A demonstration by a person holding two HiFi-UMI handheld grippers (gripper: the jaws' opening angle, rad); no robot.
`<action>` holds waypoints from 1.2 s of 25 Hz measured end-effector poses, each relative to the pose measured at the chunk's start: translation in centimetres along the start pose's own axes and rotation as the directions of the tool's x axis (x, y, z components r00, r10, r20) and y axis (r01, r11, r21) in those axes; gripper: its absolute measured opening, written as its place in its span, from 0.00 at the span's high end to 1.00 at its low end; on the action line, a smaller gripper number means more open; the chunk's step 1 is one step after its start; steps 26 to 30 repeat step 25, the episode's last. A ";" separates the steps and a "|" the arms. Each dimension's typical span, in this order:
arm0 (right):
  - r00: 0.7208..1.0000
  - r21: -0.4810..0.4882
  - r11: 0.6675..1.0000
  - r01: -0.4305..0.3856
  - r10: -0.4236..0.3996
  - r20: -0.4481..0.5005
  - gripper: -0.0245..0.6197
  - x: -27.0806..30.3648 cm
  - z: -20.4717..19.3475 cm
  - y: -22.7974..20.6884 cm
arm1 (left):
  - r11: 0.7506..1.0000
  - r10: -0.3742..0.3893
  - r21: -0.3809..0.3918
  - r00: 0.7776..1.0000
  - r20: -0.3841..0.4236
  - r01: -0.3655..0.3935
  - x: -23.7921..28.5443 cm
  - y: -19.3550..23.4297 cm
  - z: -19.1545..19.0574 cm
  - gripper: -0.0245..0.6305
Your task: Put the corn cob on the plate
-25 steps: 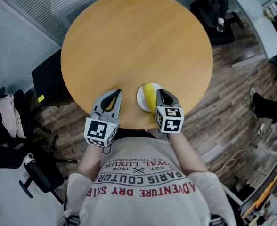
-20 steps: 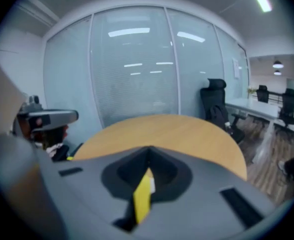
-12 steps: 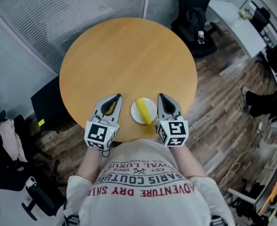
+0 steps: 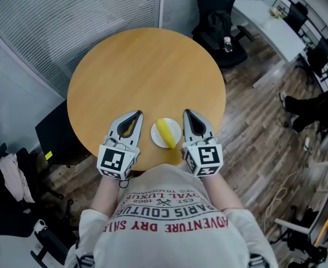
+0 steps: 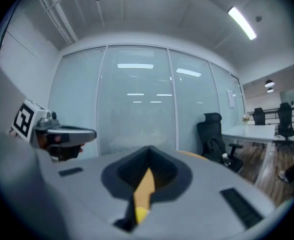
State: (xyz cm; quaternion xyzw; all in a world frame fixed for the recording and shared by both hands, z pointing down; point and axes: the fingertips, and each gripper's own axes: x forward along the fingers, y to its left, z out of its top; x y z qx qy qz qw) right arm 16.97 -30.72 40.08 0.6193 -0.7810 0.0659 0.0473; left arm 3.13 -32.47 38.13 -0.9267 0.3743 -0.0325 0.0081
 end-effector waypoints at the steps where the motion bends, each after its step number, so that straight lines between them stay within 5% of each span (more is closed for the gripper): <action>1: 1.000 0.002 1.000 0.001 -0.001 0.000 0.92 -0.1 -0.1 0.0 | 1.000 -0.001 0.001 1.000 0.000 0.001 -0.1 -0.1 0.0 0.91; 30: 1.000 0.033 0.999 -0.004 0.005 -0.026 0.92 -0.7 -0.6 -0.1 | 0.999 0.025 -0.038 1.000 0.008 -0.025 -0.7 -0.5 -0.2 0.91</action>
